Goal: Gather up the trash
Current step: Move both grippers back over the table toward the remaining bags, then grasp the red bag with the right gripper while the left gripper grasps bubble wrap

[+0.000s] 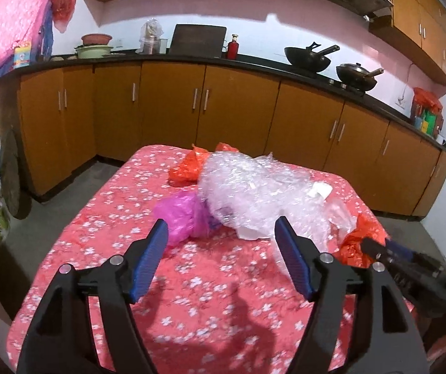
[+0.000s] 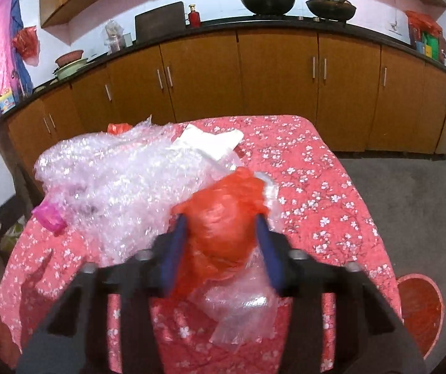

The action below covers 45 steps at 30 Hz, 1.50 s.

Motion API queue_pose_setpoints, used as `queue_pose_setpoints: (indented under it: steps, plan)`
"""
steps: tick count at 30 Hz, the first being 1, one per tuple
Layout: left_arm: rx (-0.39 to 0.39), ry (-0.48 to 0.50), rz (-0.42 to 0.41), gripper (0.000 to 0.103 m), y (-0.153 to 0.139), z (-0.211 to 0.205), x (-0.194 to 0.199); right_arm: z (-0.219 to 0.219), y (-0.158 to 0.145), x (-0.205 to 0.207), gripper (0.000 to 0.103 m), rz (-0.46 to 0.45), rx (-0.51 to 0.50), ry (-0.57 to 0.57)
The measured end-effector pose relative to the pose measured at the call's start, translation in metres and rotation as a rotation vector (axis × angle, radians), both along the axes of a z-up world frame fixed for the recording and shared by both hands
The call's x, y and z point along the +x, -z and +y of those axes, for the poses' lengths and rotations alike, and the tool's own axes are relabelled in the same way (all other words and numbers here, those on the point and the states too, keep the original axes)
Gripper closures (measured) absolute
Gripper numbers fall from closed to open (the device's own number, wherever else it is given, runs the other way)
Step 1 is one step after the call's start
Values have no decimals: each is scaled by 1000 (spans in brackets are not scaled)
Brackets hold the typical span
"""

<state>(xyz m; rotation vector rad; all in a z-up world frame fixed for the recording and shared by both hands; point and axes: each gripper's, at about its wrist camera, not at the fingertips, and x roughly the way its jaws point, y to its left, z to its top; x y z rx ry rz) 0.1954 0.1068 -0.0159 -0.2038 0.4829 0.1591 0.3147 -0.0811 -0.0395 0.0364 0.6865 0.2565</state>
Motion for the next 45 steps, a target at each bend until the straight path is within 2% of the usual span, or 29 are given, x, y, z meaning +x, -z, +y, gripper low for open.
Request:
queue_pose_setpoints:
  steps: [4,8,11,13,16,21,22,26,29,39,45]
  plan:
    - [-23,18,11,31,0,-8,12,-2,-1,-5,74,-13,5,-14]
    - [-18,16,23,31,-1,-13,23,-3,0,-7,76,-13,12,-22]
    - [-9,-12,1,31,-9,-9,29,-5,0,-8,76,-10,18,-26]
    - [17,-26,3,31,-15,-6,36,-6,1,-8,76,-10,19,-28]
    - [50,-36,30,31,-16,1,50,-6,1,-8,76,-8,24,-30]
    - [18,-24,98,32,-6,10,69,-8,2,-7,76,-3,31,-30]
    - [4,-11,117,36,-1,10,72,-8,2,-7,76,-3,30,-31]
    - [-18,18,160,78,12,10,73,-9,2,-7,76,-1,30,-35]
    - [-1,26,146,89,12,7,67,-9,1,-9,76,-5,33,-38]
    - [21,25,37,91,-22,6,35,-18,-18,-24,78,-60,66,-48]
    - [22,40,1,91,-39,-2,26,-25,-34,-33,78,-99,87,-48]
